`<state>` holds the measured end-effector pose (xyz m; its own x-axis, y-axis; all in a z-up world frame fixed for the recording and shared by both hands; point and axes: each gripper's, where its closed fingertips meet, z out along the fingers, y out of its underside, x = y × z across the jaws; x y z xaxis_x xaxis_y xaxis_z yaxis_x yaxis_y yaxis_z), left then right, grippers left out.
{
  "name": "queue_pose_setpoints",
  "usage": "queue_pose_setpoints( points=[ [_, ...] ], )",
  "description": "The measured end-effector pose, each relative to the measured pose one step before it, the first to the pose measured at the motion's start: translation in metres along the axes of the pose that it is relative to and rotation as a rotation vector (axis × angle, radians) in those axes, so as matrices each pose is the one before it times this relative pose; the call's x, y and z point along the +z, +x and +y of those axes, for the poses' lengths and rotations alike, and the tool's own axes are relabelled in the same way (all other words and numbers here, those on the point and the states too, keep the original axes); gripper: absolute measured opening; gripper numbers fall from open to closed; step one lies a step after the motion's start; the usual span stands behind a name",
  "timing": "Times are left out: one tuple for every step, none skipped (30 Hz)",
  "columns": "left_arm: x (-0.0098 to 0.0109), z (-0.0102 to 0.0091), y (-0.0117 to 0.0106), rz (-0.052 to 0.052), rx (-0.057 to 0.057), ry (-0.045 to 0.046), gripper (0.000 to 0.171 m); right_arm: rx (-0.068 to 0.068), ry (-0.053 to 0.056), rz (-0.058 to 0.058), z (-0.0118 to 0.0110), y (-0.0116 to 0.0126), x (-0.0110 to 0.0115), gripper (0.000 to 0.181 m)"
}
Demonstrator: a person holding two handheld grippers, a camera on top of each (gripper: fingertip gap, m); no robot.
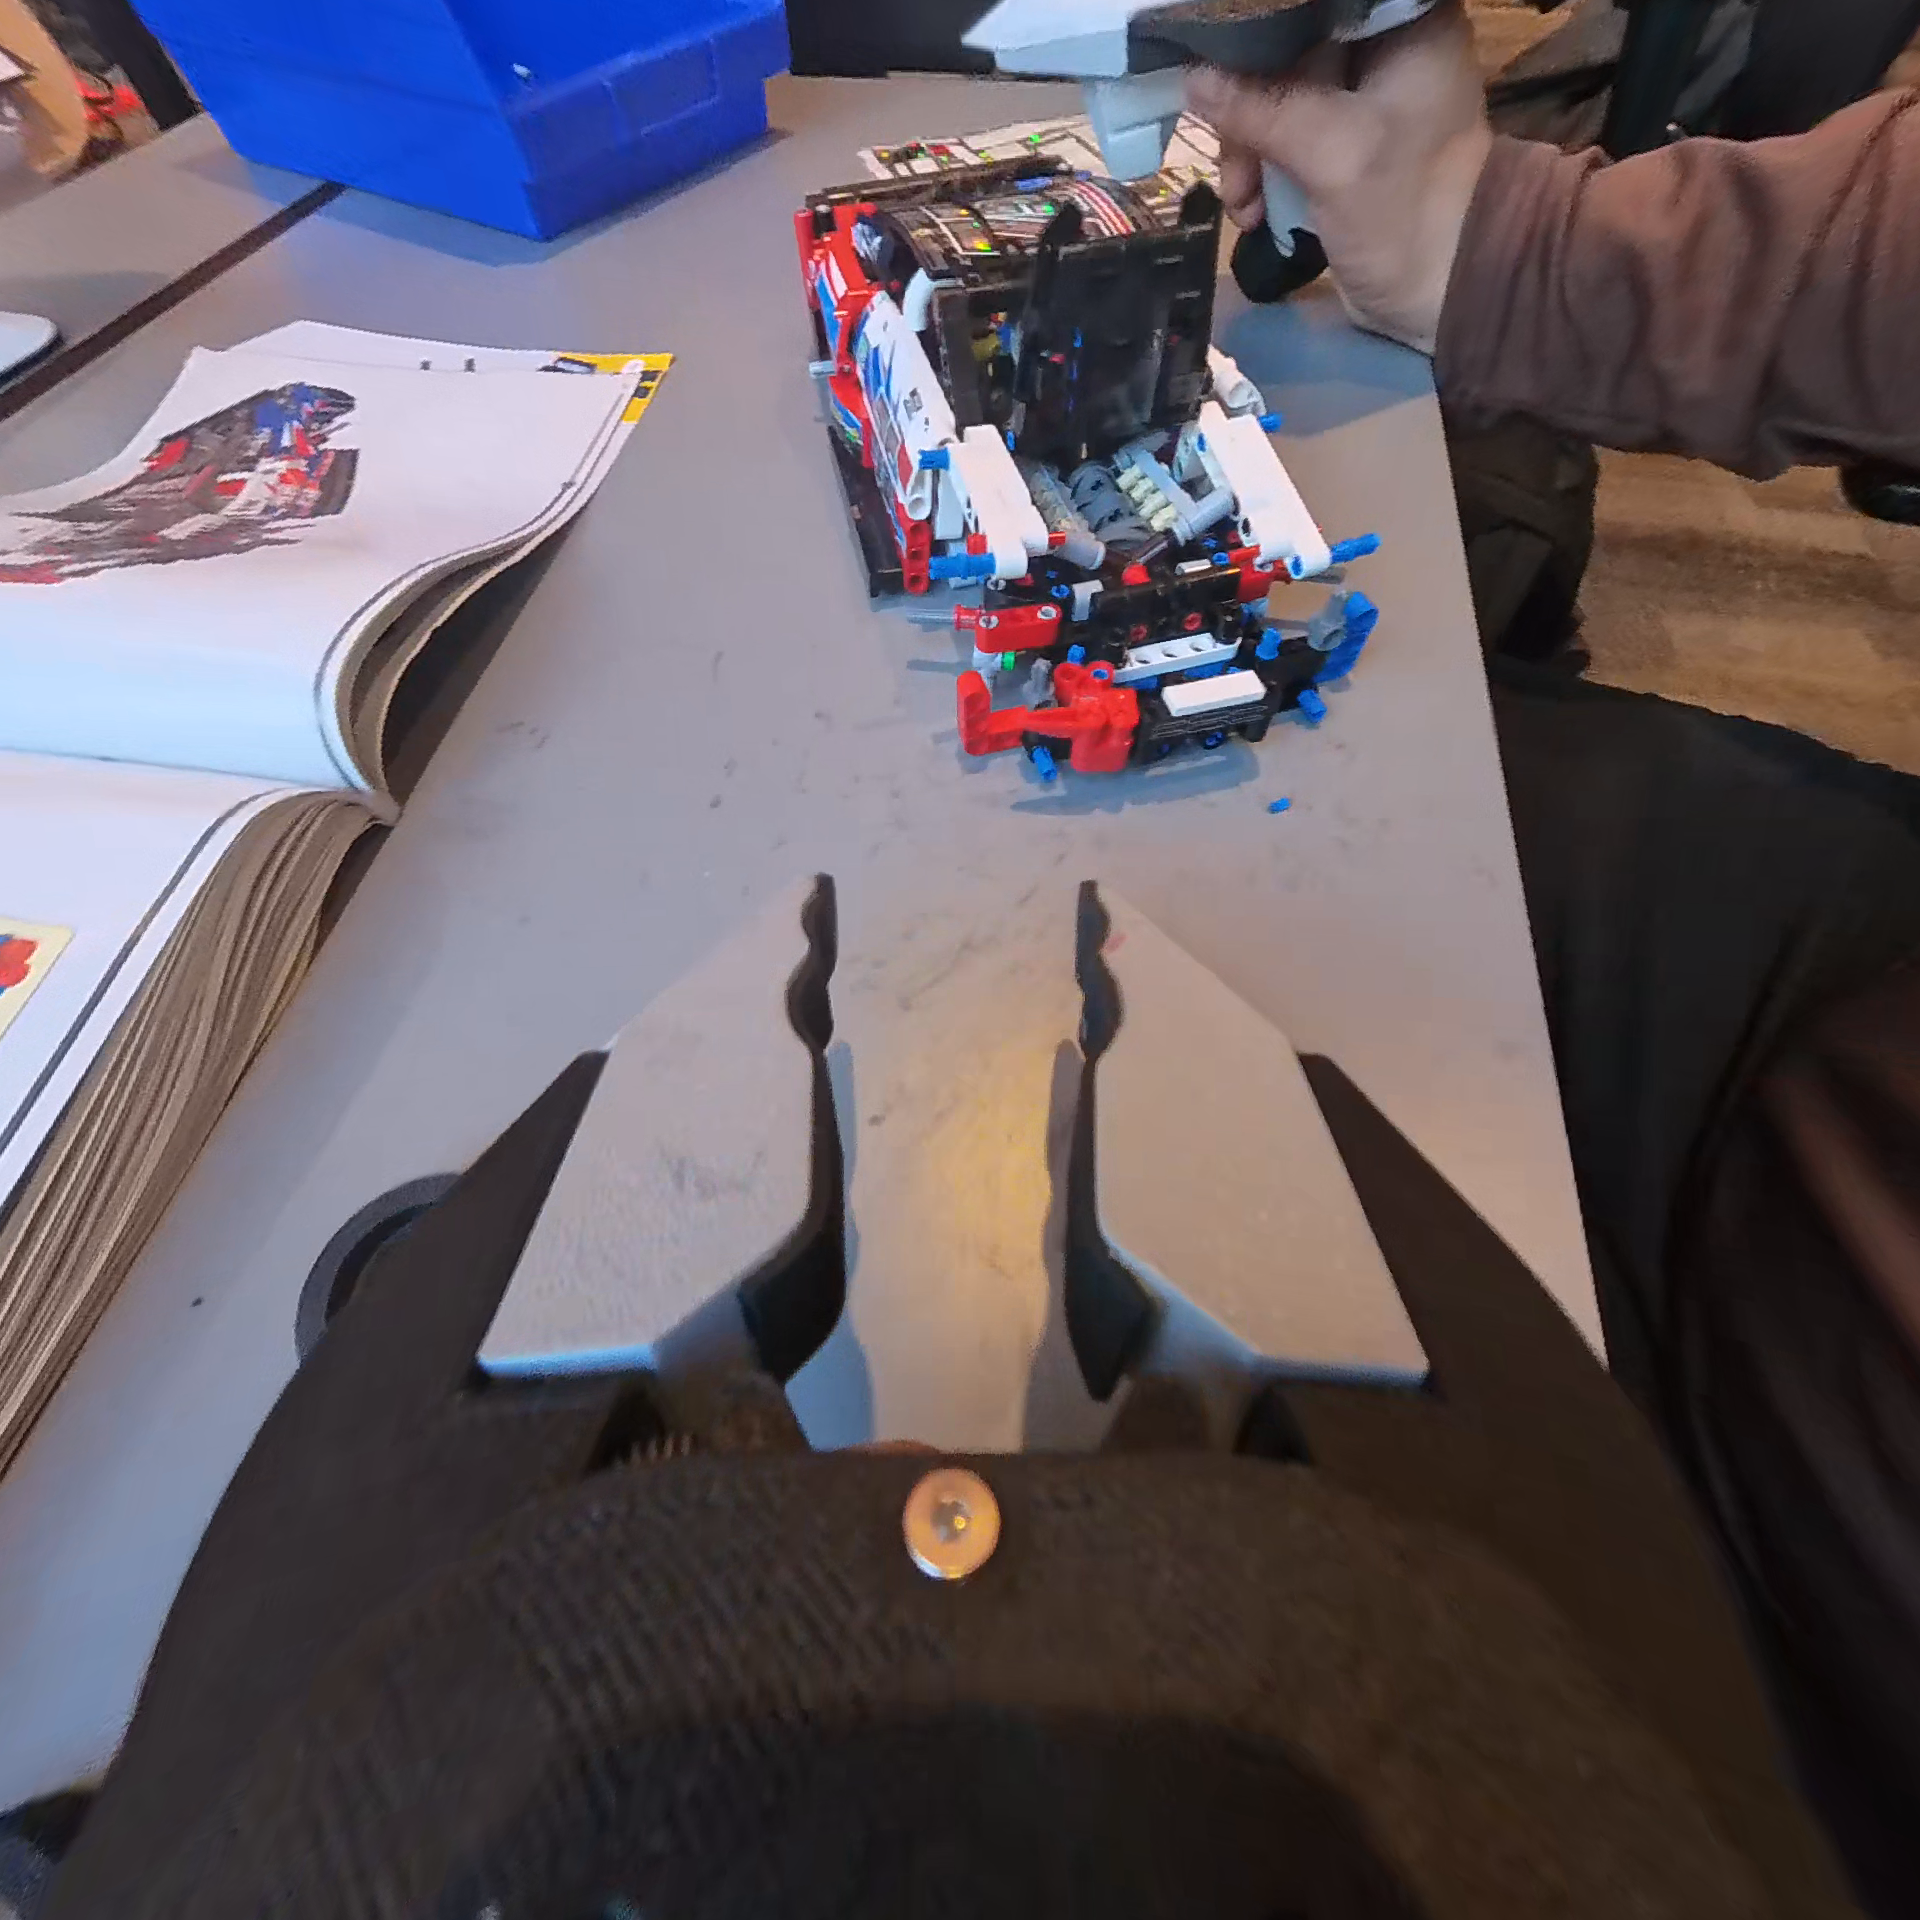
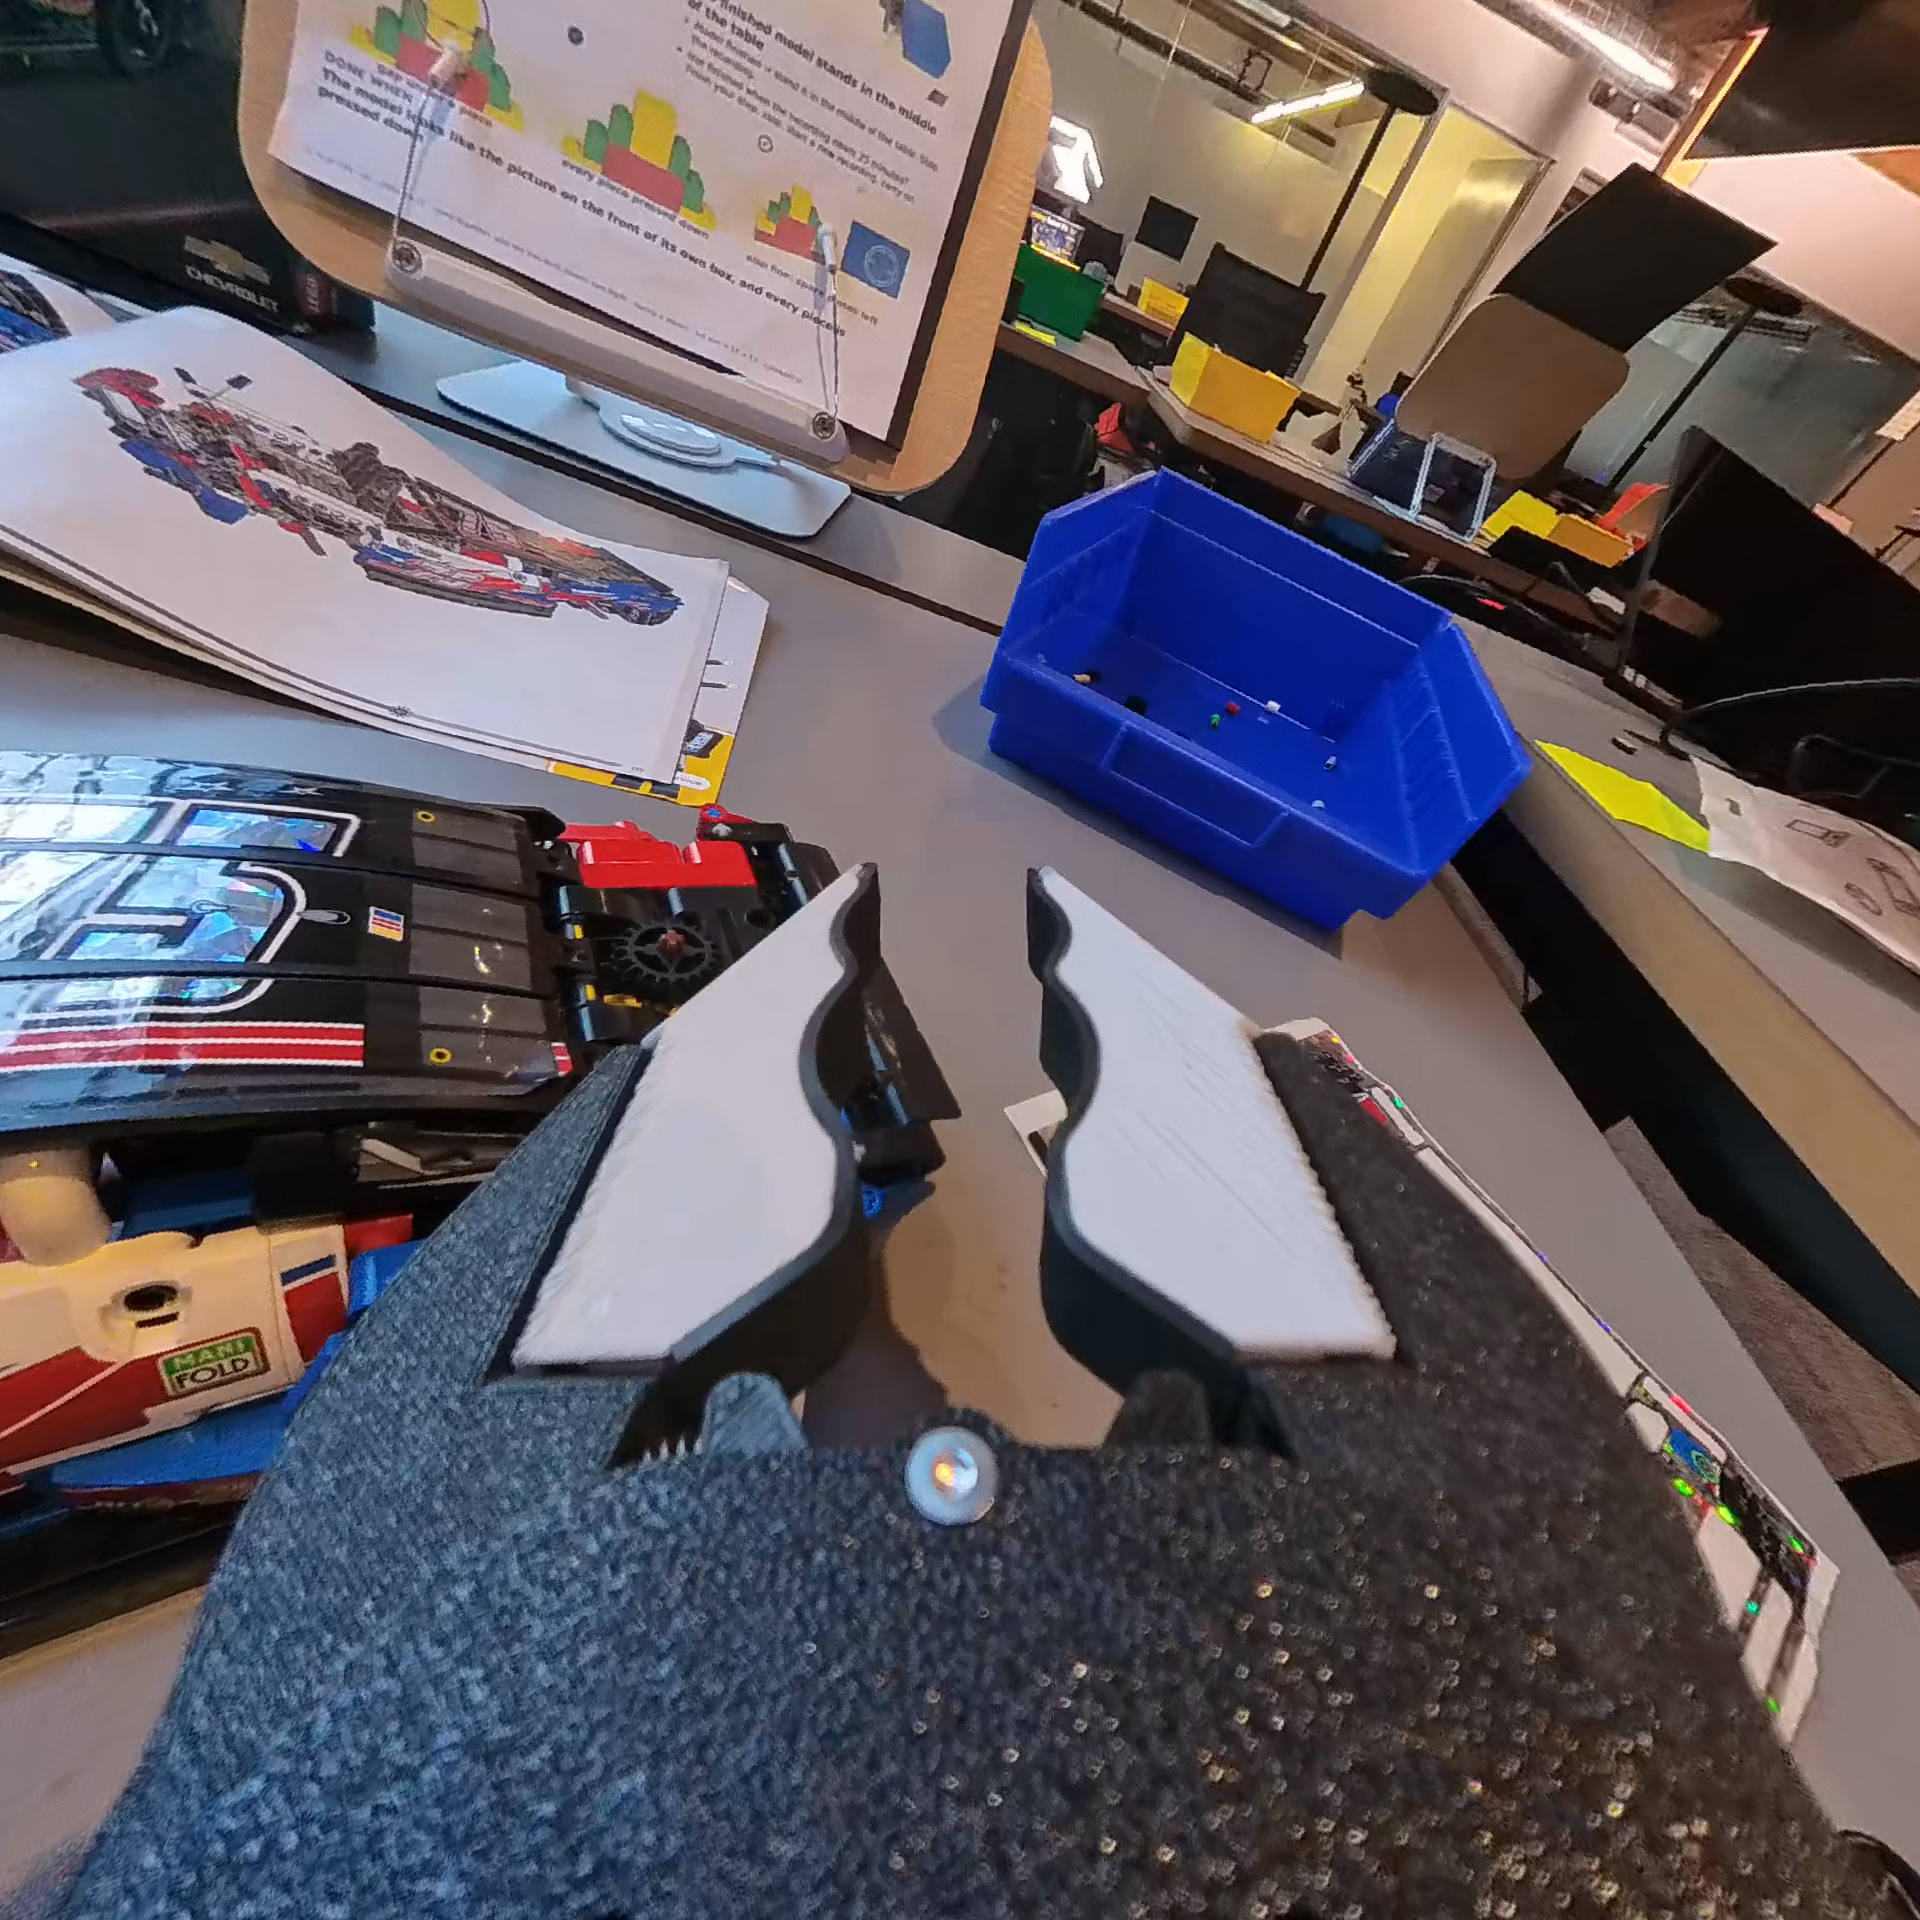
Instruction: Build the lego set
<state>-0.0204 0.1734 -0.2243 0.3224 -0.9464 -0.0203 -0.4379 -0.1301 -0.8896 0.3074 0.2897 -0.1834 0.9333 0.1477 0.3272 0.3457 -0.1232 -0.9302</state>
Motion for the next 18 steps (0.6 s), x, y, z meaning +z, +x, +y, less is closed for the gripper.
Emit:
queue_pose_setpoints(
  points=[
    [0.00168, -0.00094, 0.00000, 0.0082, 0.0026, 0.00096, 0.043, -0.0081, -0.0015, 0.0018, -0.00007, -0.00077, 0.00010, 0.028],
    [0.00096, -0.00093, -0.00050, 0.0058, 0.0000, 0.00339, 0.042, -0.0076, -0.0027, 0.0013, 0.00018, -0.00077, 0.00031, 0.028],
    [0.00033, -0.00041, -0.00009, 0.0078, -0.0057, 0.00143, 0.041, -0.0075, -0.0042, 0.0014, 0.00038, -0.00064, 0.00039, 0.028],
    [-0.00046, -0.00027, -0.00001, 0.0086, -0.0110, 0.00269, 0.041, -0.0074, -0.0044, 0.0014, 0.00062, -0.00063, 0.00040, 0.028],
    [-0.00148, -0.00099, -0.00053, 0.0036, -0.0120, 0.01090, 0.041, -0.0066, -0.0043, 0.0010, 0.00055, -0.00061, 0.00038, 0.028],
    [-0.00223, -0.00021, -0.00137, -0.0036, -0.0142, 0.00766, 0.041, -0.0054, -0.0032, 0.0020, 0.00039, -0.00035, 0.00022, 0.028],
    [-0.00231, 0.00085, -0.00082, -0.0019, -0.0130, 0.00093, 0.041, -0.0035, -0.0023, 0.0026, 0.00027, 0.00012, 0.00021, 0.028],
    [-0.00197, 0.00141, 0.00051, 0.0053, -0.0082, -0.00267, 0.042, -0.0017, -0.0002, 0.0030, 0.00005, 0.00030, -0.00008, 0.028],
    [-0.00171, 0.00080, 0.00017, 0.0015, -0.0041, 0.00007, 0.042, 0.0001, 0.0024, 0.0020, -0.00039, 0.00048, -0.00027, 0.028],
    [-0.00107, -0.00008, -0.00031, -0.0025, -0.0009, 0.00347, 0.042, 0.0021, 0.0015, 0.0015, -0.00008, 0.00053, -0.00015, 0.027],
    [-0.00036, -0.00003, -0.00032, -0.0023, -0.0003, 0.00082, 0.042, 0.0041, -0.0020, 0.0015, 0.00046, 0.00073, 0.00008, 0.027],
    [0.00049, 0.00056, -0.00013, -0.0028, 0.0003, -0.00524, 0.043, 0.0046, -0.0035, 0.0014, 0.00075, 0.00078, 0.00028, 0.027],
    [0.00098, 0.00137, 0.00027, -0.0023, 0.0022, -0.01084, 0.043, 0.0034, -0.0041, 0.0011, 0.00082, 0.00063, 0.00046, 0.027],
    [0.00094, 0.00160, 0.00102, -0.0003, 0.0049, -0.01270, 0.044, 0.0003, -0.0040, 0.0020, 0.00072, 0.00045, 0.00043, 0.027],
    [0.00058, 0.00112, 0.00140, -0.0006, 0.0092, -0.00830, 0.044, -0.0030, -0.0034, 0.0026, 0.00054, 0.00027, 0.00042, 0.027],
    [0.00017, 0.00050, 0.00118, -0.0033, 0.0130, -0.00372, 0.045, -0.0048, -0.0025, 0.0018, 0.00040, -0.00017, 0.00023, 0.027],
    [0.00017, 0.00023, 0.00074, -0.0066, 0.0141, -0.00261, 0.045, -0.0053, -0.0009, 0.0014, -0.00006, -0.00032, 0.00013, 0.027],
    [0.00018, 0.00060, 0.00042, -0.0075, 0.0127, -0.00461, 0.045, -0.0054, -0.0001, 0.0012, -0.00003, -0.00029, 0.00009, 0.027]
  ],
)
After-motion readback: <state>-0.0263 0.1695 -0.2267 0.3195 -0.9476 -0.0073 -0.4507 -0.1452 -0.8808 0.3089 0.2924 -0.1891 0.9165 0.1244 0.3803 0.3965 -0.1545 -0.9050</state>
